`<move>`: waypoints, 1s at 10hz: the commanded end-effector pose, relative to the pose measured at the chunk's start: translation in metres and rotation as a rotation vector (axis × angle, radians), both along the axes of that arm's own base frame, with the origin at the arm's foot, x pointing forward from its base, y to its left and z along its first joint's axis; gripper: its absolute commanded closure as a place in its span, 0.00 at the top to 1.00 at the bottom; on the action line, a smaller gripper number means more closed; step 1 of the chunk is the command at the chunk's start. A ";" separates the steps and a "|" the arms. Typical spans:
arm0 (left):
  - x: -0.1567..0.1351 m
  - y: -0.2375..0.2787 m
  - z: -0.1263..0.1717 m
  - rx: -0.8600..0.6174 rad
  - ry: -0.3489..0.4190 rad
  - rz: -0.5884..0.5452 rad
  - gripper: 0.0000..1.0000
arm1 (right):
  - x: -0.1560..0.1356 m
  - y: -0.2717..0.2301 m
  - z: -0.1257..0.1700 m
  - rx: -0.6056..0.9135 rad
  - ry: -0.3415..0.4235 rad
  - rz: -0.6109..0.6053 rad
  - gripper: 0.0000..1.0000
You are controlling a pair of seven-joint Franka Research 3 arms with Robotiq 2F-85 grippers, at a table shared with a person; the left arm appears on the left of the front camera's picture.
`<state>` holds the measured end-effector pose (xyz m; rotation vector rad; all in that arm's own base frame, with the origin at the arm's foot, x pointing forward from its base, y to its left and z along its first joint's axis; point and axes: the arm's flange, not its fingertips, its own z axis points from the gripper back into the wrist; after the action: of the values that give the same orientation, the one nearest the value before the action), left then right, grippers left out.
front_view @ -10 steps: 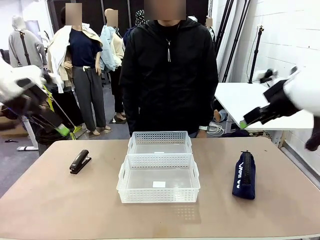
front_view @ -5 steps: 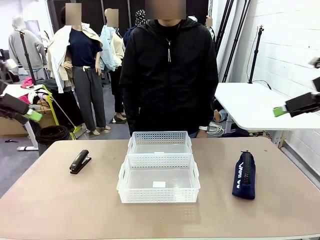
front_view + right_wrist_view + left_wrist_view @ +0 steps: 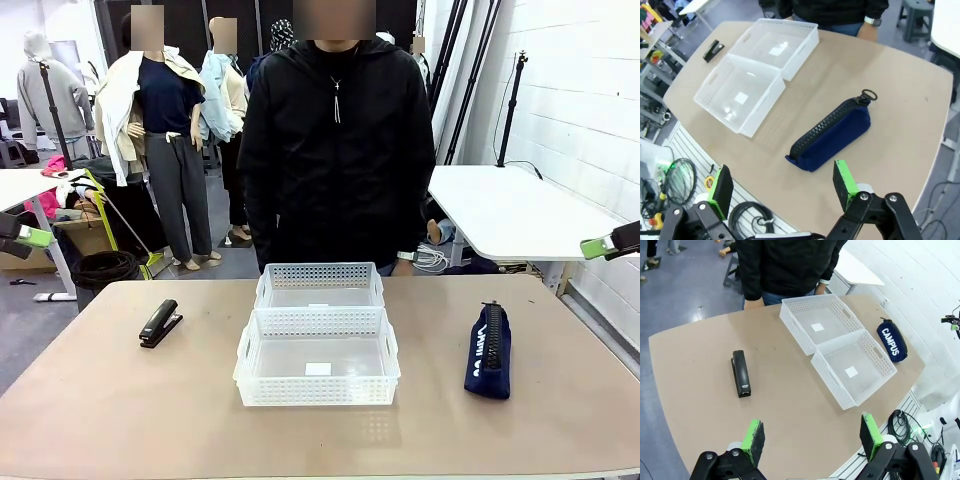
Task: Distribute items into two baskets.
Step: Pick up the Pencil pouch that the person points to.
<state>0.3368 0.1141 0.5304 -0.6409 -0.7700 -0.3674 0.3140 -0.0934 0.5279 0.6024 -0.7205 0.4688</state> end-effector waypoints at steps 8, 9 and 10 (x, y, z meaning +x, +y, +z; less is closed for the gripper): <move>0.000 -0.006 0.000 -0.002 -0.014 -0.016 1.00 | -0.003 -0.004 0.003 0.019 -0.015 -0.010 1.00; 0.000 -0.006 0.000 -0.002 -0.014 -0.016 1.00 | -0.003 -0.004 0.003 0.019 -0.015 -0.010 1.00; 0.000 -0.006 0.000 -0.002 -0.014 -0.016 1.00 | -0.003 -0.004 0.003 0.019 -0.015 -0.010 1.00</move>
<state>0.3361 0.1079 0.5311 -0.6316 -0.7692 -0.3821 0.3095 -0.0970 0.5323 0.6020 -0.7400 0.4413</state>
